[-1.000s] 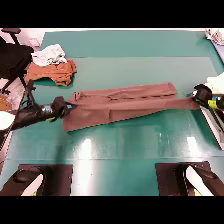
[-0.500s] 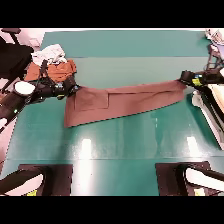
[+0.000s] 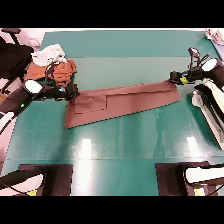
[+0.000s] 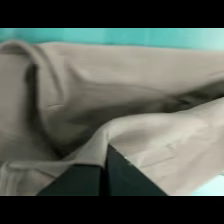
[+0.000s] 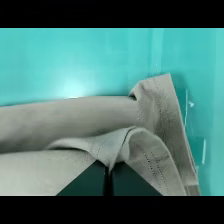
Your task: Fold the shirts.
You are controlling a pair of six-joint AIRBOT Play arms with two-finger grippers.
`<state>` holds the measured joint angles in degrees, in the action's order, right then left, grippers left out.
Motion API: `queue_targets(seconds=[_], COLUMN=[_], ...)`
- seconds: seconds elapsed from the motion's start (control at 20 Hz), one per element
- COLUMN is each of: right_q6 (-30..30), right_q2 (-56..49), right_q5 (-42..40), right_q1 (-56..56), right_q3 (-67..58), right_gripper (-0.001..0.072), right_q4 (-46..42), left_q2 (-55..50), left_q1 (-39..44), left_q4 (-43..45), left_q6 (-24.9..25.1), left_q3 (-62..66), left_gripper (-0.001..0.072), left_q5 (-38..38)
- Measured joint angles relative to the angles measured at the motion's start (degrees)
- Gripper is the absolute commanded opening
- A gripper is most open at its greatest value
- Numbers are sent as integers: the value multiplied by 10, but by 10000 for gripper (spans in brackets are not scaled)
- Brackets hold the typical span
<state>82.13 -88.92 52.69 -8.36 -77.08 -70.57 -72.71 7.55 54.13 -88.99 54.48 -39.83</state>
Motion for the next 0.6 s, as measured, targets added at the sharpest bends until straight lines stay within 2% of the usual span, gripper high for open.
queue_targets(seconds=[0.1,0.15,0.2,0.25,0.3,0.35,0.6], right_q6=[-1,-1,-1,-2,-2,-4,-34], right_q2=[-16,-23,-30,-37,-42,-44,-22], right_q5=[0,-2,-7,-10,-14,-21,-48], right_q1=[0,0,0,-1,-1,-2,-27], right_q3=[-2,-3,-4,-4,-5,-5,-5], right_gripper=[32,106,254,397,499,520,528], right_q4=[0,0,0,-2,-2,-1,0], left_q2=[-18,-27,-34,-39,-43,-46,-37], left_q1=[0,0,0,0,-1,-1,0], left_q4=[14,20,25,31,34,35,41], left_q6=[-3,-3,-3,-4,-5,-5,-5], left_q3=[0,0,0,0,1,1,13], left_gripper=[28,39,242,340,376,376,376], left_q5=[3,5,7,7,8,8,-10])
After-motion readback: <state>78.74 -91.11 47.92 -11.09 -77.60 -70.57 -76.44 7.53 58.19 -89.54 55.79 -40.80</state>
